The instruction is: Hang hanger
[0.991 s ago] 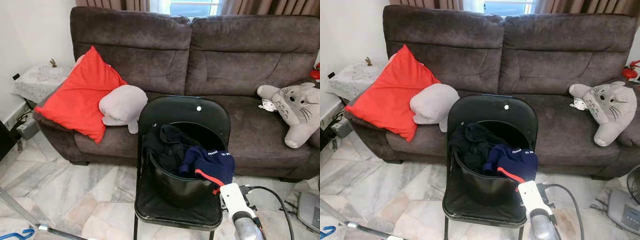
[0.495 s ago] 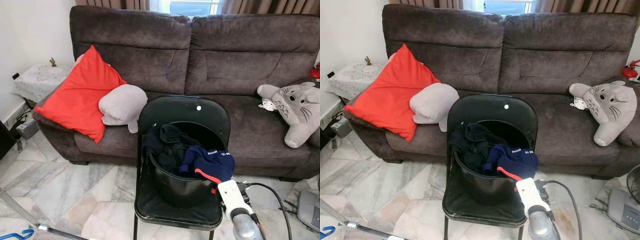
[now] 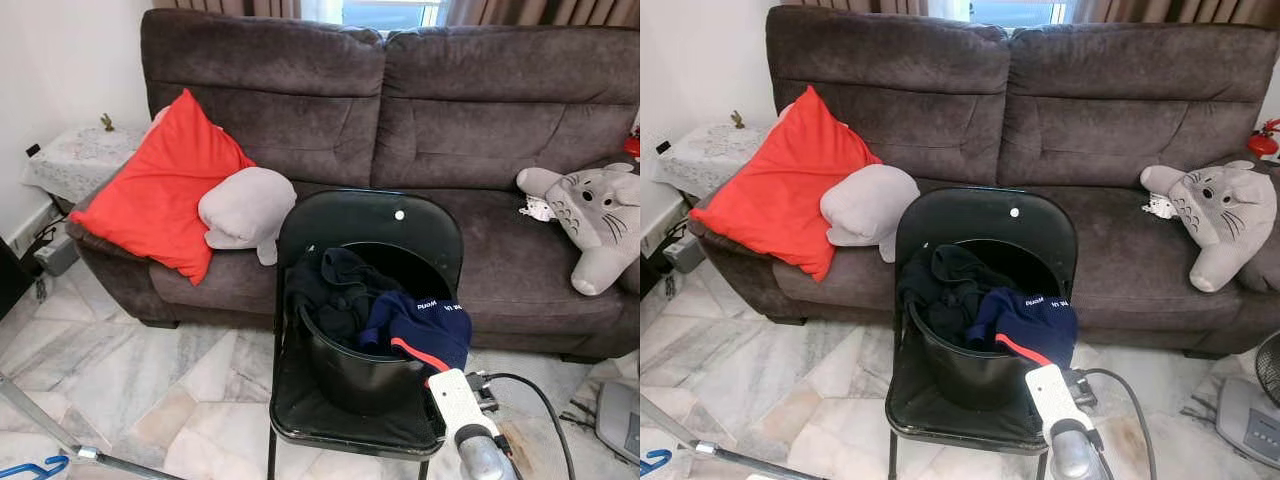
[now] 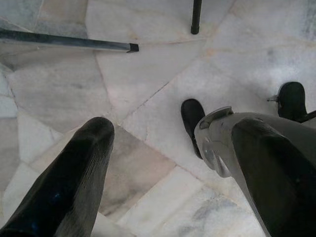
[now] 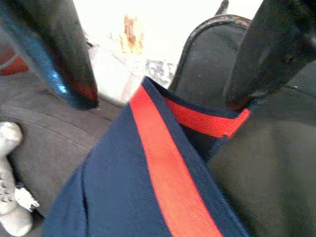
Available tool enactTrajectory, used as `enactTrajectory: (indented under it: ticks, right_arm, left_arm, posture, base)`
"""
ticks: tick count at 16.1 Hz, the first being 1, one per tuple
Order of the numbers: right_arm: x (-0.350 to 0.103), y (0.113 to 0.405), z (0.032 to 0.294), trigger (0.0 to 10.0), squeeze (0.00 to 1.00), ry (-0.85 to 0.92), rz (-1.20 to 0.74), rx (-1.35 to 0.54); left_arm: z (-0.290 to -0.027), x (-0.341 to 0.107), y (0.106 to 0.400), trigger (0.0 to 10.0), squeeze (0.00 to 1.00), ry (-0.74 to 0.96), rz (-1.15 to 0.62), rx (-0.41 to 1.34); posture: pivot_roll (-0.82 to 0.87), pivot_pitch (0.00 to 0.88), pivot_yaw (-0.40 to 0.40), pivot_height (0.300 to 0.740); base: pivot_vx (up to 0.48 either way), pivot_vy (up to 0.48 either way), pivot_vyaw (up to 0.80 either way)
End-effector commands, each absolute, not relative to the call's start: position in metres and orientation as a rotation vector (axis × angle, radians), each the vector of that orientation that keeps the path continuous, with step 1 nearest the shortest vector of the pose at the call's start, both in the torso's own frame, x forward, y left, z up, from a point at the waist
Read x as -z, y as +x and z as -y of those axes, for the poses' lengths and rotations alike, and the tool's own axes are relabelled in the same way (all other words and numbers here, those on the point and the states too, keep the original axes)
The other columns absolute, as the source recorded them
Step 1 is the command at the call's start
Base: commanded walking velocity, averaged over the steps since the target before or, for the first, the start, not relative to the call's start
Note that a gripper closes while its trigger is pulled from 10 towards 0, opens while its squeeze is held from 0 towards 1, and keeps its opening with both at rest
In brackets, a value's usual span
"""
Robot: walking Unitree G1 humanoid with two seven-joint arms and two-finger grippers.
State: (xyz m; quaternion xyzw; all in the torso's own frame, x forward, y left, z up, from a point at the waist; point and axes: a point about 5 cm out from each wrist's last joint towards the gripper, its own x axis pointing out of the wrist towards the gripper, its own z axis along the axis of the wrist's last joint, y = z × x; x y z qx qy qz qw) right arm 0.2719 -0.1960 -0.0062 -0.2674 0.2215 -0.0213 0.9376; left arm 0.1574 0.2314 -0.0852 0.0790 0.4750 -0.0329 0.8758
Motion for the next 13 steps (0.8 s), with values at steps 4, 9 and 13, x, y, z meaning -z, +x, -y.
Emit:
enactTrajectory:
  ticks: [4, 9, 13]
  right_arm:
    - [0.005, 0.274, 0.207, 10.0, 0.0, -0.564, -0.463, 0.092]
    - [0.003, 0.28, 0.201, 10.0, 0.0, -0.561, -0.453, 0.093]
    - [0.003, 0.282, 0.203, 10.0, 0.0, -0.579, -0.463, 0.096]
  left_arm:
    - [-0.202, 0.092, 0.157, 10.0, 0.0, 0.158, -1.002, 0.106]
    - [-0.183, 0.093, 0.162, 10.0, 0.0, 0.157, -0.995, 0.121]
    - [-0.176, 0.095, 0.159, 10.0, 0.0, 0.157, -0.996, 0.126]
  posture:
    - [-0.04, 0.049, 0.017, 0.74]
    - [-0.04, 0.05, 0.018, 0.74]
    - [-0.03, 0.051, 0.02, 0.74]
  base:
    - [0.0, 0.0, 0.0]
    - [0.0, 0.0, 0.0]
    - [0.0, 0.0, 0.0]
